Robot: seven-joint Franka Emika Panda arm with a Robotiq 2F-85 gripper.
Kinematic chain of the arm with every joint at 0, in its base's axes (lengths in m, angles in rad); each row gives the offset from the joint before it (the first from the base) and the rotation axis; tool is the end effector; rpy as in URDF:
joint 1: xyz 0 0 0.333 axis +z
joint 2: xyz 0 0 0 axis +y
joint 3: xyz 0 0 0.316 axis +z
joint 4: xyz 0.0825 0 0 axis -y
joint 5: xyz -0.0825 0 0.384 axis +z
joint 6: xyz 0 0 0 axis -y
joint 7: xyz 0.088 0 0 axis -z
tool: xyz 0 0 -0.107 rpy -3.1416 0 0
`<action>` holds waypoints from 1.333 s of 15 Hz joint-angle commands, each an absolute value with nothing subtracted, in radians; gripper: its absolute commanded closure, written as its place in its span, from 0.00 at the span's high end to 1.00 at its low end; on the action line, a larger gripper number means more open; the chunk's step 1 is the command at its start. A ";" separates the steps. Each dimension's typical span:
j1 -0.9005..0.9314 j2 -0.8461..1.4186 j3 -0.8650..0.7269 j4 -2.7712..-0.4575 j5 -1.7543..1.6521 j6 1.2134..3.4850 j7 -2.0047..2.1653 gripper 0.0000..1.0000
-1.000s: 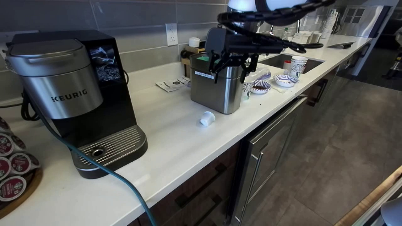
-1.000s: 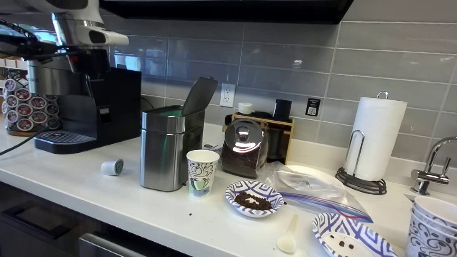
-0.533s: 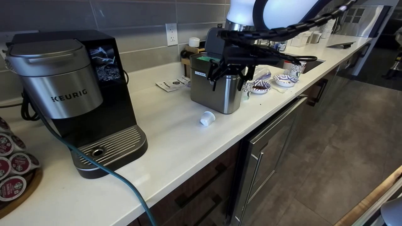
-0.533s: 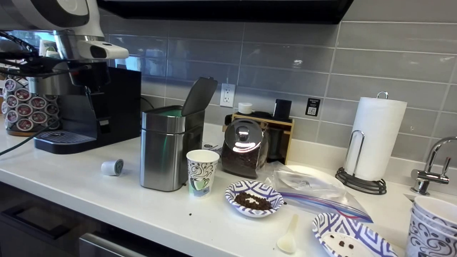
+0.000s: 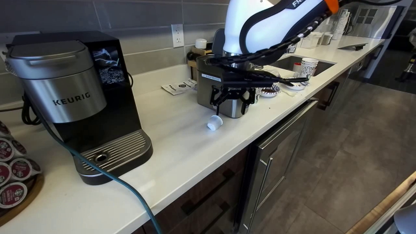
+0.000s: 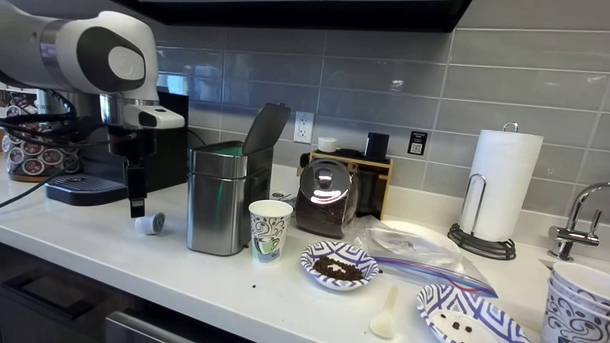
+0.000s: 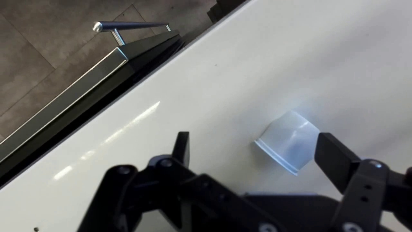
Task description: Open the silver bin then place the coffee pod in the bin and close it.
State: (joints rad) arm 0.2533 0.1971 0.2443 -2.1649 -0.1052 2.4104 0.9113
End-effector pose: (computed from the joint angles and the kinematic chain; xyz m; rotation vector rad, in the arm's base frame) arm 0.4972 0.2676 0.3122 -3.0774 0.5333 -0.0918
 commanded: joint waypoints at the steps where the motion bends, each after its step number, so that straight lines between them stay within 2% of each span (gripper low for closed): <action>1: 0.292 0.298 0.209 -2.068 -0.088 2.400 0.967 1.00; 9: 0.342 0.405 0.180 -1.948 -0.049 2.308 1.036 1.00; 10: 0.346 0.413 0.176 -1.937 -0.049 2.285 1.046 0.91; 11: 0.350 0.421 0.172 -1.927 -0.052 2.268 1.052 0.74; 17: 0.375 0.459 0.145 -1.876 -0.078 2.216 1.090 0.27; 18: 0.379 0.464 0.142 -1.869 -0.082 2.211 1.090 0.61; 19: 0.382 0.466 0.139 -1.864 -0.085 2.210 1.090 0.65; 20: 0.385 0.463 0.138 -1.863 -0.089 2.208 1.086 0.66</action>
